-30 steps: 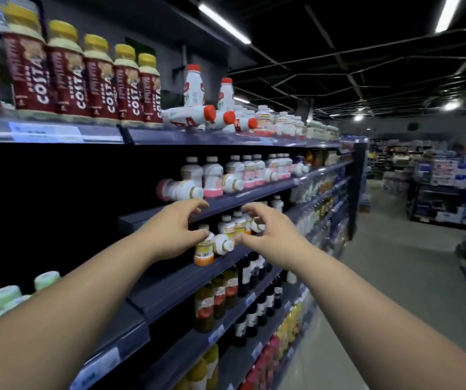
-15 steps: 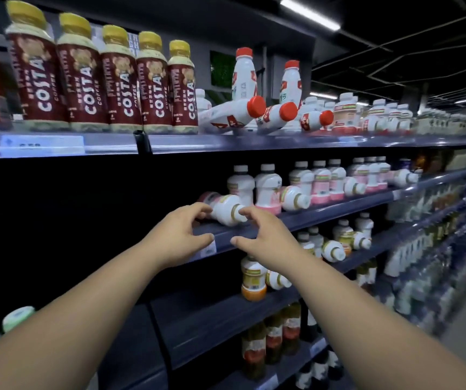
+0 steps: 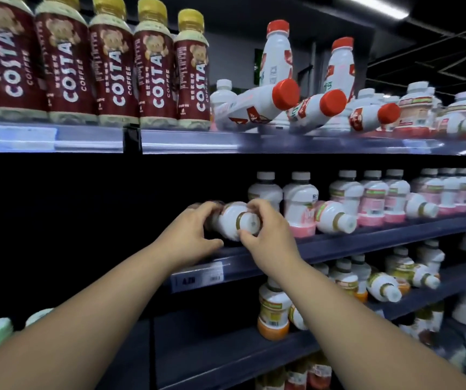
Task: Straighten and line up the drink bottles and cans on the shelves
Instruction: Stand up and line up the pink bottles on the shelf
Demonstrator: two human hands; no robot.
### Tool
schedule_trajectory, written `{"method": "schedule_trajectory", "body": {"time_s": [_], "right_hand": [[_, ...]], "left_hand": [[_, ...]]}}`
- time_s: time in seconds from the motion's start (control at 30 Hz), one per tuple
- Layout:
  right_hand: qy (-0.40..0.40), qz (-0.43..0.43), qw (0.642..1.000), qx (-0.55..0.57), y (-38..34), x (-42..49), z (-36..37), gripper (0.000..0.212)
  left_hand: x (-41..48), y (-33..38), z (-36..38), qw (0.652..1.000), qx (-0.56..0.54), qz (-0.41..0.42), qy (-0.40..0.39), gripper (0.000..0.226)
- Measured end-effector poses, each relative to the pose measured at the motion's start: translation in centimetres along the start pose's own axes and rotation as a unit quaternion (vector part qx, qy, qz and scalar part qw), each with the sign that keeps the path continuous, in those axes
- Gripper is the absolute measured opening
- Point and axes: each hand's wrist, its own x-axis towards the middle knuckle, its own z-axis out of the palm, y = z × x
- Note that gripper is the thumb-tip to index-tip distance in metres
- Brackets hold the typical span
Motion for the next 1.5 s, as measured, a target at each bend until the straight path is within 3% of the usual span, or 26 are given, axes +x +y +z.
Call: {"method": "schedule_trajectory", "body": {"time_s": [0.13,0.3,0.4,0.57,0.67,0.73,0.8,0.9,1.0,1.1,1.2,1.3,1.43,1.5], "right_hand": [[-0.002,-0.034,0.995,0.097,-1.2,3.1,-0.3,0.045],[-0.007,-0.05,0.98,0.192,-1.9,5.5,0.1,0.045],[-0.001,-0.054,0.989,0.136,-0.4,5.1,0.3,0.048],[0.125,-0.109,0.985,0.054,1.8,4.3,0.5,0.048],[0.088,-0.051,0.994,0.026,1.5,5.3,0.2,0.067],[0.044,-0.011,0.998,-0.043,1.4,6.0,0.2,0.081],[0.018,-0.001,0.991,-0.132,1.3,6.3,0.5,0.087],[0.02,-0.027,0.975,-0.221,1.4,6.5,1.3,0.091],[0.043,-0.017,0.971,-0.233,1.9,7.3,1.3,0.09],[0.011,-0.002,0.972,-0.233,1.1,7.9,0.1,0.089],[-0.023,0.0,0.982,-0.186,1.1,7.9,-0.4,0.093],[-0.034,-0.019,0.997,-0.068,1.4,7.0,-0.5,0.099],[-0.023,-0.061,0.995,0.071,2.4,5.9,0.3,0.101],[-0.039,-0.031,0.995,0.087,2.8,5.6,0.8,0.106]], "left_hand": [[1.1,0.1,-0.4,0.996,0.013,-0.072,0.046,0.086],[1.7,0.2,-0.9,0.987,-0.041,-0.136,0.081,0.082],[1.6,-0.3,-0.9,0.976,-0.083,-0.179,0.096,0.081],[1.5,-0.6,-0.2,0.964,-0.135,-0.206,0.102,0.084],[1.8,-0.5,0.2,0.959,-0.157,-0.215,0.102,0.074],[1.8,-0.3,0.5,0.955,-0.183,-0.212,0.098,0.056],[1.7,-0.1,0.7,0.956,-0.194,-0.2,0.095,0.052],[1.6,0.1,0.7,0.957,-0.195,-0.189,0.104,0.046],[1.4,-0.3,0.5,0.959,-0.176,-0.195,0.106,0.046],[0.8,-0.8,-0.1,0.96,-0.159,-0.204,0.107,0.049],[0.5,-0.9,-0.3,0.959,-0.149,-0.21,0.117,0.048],[0.4,-0.9,-0.2,0.958,-0.143,-0.211,0.131,0.044],[0.0,-0.8,0.3,0.951,-0.152,-0.226,0.145,0.075],[-0.4,-0.7,0.6,0.948,-0.16,-0.226,0.154,0.08]]}}
